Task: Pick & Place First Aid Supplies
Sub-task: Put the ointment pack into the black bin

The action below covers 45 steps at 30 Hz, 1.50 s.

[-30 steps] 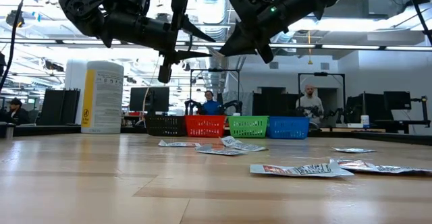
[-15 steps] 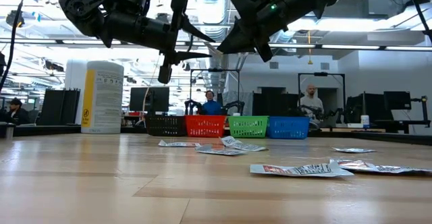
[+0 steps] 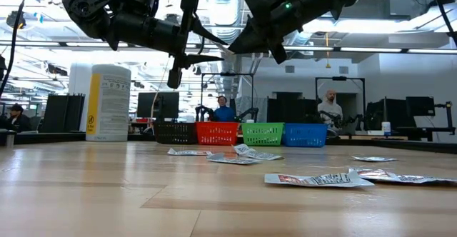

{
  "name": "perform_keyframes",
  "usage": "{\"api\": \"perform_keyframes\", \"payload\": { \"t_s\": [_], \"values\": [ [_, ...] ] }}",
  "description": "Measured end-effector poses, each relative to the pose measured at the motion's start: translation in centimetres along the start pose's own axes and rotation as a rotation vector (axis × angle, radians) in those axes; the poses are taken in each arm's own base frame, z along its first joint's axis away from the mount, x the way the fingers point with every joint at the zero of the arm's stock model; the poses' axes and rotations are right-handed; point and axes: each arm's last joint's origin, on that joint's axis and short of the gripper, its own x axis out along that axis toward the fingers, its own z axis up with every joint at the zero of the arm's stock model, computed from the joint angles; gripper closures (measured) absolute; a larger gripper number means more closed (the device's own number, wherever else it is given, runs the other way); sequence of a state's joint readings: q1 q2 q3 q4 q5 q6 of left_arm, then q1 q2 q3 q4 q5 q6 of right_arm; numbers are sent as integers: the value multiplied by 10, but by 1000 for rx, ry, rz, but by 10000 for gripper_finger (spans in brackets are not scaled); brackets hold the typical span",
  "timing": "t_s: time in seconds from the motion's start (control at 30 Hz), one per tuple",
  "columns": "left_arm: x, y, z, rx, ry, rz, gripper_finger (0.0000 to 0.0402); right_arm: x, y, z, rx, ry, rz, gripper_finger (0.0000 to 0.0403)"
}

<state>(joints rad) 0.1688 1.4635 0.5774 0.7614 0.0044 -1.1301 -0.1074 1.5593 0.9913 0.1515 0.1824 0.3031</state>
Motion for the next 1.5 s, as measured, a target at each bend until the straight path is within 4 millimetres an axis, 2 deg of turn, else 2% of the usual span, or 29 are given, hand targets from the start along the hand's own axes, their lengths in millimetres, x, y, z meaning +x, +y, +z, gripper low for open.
{"api": "perform_keyframes", "payload": {
  "t_s": [0.47,0.67,1.07,1.27,1.5],
  "values": [
    [0,0,0,30,5,2,393,0,0,0,1,-1,-3,392],
    [0,0,0,30,5,2,389,0,0,0,1,-1,-2,350],
    [0,1,2,86,-8,10,391,-1,1,-8,-16,72,-13,233],
    [-1,7,14,159,-57,32,390,-6,7,-26,-52,232,-31,198],
    [-4,20,41,326,-138,100,390,-13,24,-39,-16,315,-17,188]
  ]
}}
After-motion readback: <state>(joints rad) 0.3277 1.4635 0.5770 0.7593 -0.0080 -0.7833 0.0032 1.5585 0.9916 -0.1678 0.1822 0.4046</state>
